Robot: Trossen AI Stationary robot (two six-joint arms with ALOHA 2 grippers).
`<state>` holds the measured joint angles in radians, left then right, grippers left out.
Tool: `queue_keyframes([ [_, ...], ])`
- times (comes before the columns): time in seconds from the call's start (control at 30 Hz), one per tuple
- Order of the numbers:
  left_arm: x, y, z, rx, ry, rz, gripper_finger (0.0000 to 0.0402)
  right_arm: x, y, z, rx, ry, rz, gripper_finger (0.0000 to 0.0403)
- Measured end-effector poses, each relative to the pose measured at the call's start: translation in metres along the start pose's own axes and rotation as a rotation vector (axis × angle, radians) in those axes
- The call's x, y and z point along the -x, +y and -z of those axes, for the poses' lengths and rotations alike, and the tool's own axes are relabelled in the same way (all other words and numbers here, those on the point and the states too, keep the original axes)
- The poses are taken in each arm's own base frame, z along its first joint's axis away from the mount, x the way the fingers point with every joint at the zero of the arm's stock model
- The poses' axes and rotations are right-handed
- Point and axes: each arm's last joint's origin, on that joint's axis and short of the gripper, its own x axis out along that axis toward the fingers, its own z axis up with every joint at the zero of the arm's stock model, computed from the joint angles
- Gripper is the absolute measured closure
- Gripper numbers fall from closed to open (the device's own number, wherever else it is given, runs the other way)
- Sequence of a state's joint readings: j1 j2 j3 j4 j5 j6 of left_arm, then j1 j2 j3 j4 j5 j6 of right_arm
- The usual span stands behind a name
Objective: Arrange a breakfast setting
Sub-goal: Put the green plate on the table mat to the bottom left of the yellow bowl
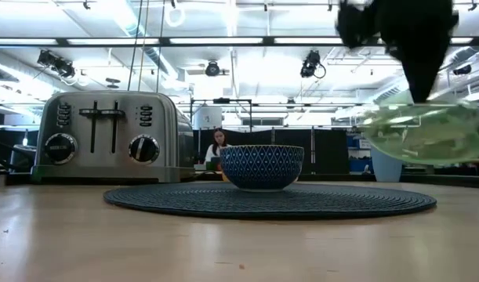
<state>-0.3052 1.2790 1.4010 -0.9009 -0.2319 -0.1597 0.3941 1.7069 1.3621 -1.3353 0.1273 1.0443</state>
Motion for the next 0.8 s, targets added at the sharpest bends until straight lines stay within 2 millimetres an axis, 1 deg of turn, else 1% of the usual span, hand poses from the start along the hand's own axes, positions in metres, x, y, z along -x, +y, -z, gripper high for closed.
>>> queue_keyframes([
  [0.07,0.013,0.0,0.001,0.031,-0.033,0.017,0.024,0.017,0.007,0.005,0.145,-0.053,-0.05,0.0398],
  [0.17,0.036,-0.001,0.005,0.09,-0.093,0.054,0.024,0.035,0.021,0.014,0.393,-0.127,-0.13,0.0399],
  [0.27,0.054,0.0,0.006,0.161,-0.167,0.096,0.024,0.045,0.038,0.022,0.641,-0.239,-0.227,0.0399],
  [0.33,0.063,-0.002,0.005,0.208,-0.21,0.124,0.024,0.049,0.051,0.026,0.794,-0.339,-0.284,0.04],
  [0.43,0.069,-0.006,0.004,0.243,-0.25,0.151,0.024,0.045,0.071,0.019,0.919,-0.476,-0.309,0.04],
  [0.57,0.071,-0.01,0.005,0.293,-0.256,0.147,0.024,0.029,0.092,-0.004,0.993,-0.6,-0.302,0.04],
  [0.63,0.071,-0.011,0.005,0.319,-0.255,0.154,0.024,0.023,0.101,-0.013,1.031,-0.652,-0.276,0.04],
  [0.8,0.072,-0.012,0.005,0.388,-0.25,0.167,0.024,0.007,0.121,-0.024,1.215,-0.73,-0.176,0.04],
])
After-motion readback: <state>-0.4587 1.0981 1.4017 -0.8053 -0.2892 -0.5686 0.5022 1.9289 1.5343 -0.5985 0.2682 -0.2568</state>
